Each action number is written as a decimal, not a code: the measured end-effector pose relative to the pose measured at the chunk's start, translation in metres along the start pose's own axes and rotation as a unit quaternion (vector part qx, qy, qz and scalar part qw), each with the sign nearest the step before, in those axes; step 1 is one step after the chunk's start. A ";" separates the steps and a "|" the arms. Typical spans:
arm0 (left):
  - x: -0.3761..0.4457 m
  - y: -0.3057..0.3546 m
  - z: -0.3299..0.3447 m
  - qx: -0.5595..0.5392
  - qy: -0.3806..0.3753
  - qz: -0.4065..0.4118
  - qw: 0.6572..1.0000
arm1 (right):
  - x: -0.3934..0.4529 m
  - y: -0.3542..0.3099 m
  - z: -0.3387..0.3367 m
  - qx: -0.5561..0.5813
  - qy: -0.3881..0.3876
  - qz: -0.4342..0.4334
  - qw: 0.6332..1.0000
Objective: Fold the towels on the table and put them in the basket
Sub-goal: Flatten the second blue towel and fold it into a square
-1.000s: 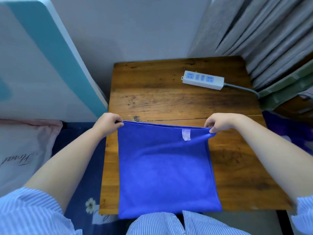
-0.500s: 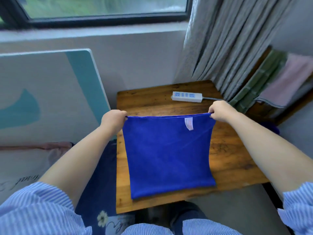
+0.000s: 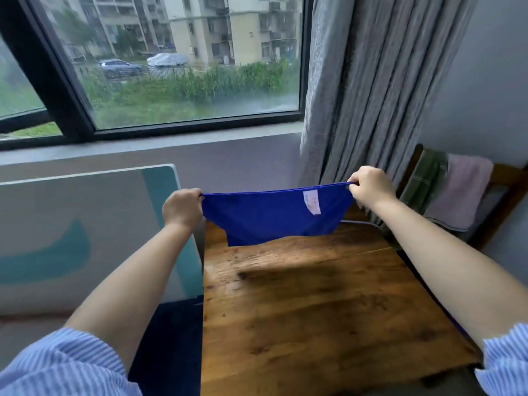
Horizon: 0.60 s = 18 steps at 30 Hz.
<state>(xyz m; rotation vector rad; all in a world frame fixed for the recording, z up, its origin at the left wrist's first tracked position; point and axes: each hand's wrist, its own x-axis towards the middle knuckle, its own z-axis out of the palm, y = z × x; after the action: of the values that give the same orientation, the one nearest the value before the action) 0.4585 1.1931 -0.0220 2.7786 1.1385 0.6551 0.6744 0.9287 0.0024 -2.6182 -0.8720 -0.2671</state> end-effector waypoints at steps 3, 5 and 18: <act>0.003 0.002 -0.002 -0.001 0.022 0.011 1.000 | 0.006 0.004 -0.015 0.014 -0.048 -0.032 0.998; 0.002 0.002 -0.004 -0.024 0.038 0.017 0.999 | 0.009 0.012 -0.023 0.036 -0.133 -0.041 0.990; 0.000 0.019 0.019 0.079 -0.101 -0.025 0.991 | 0.009 0.025 0.023 0.017 -0.132 0.033 0.991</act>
<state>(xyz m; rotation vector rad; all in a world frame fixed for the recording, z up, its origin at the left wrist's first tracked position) 0.4785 1.1809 -0.0351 2.8520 1.2601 0.2817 0.6980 0.9239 -0.0232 -2.6833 -0.8612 0.1153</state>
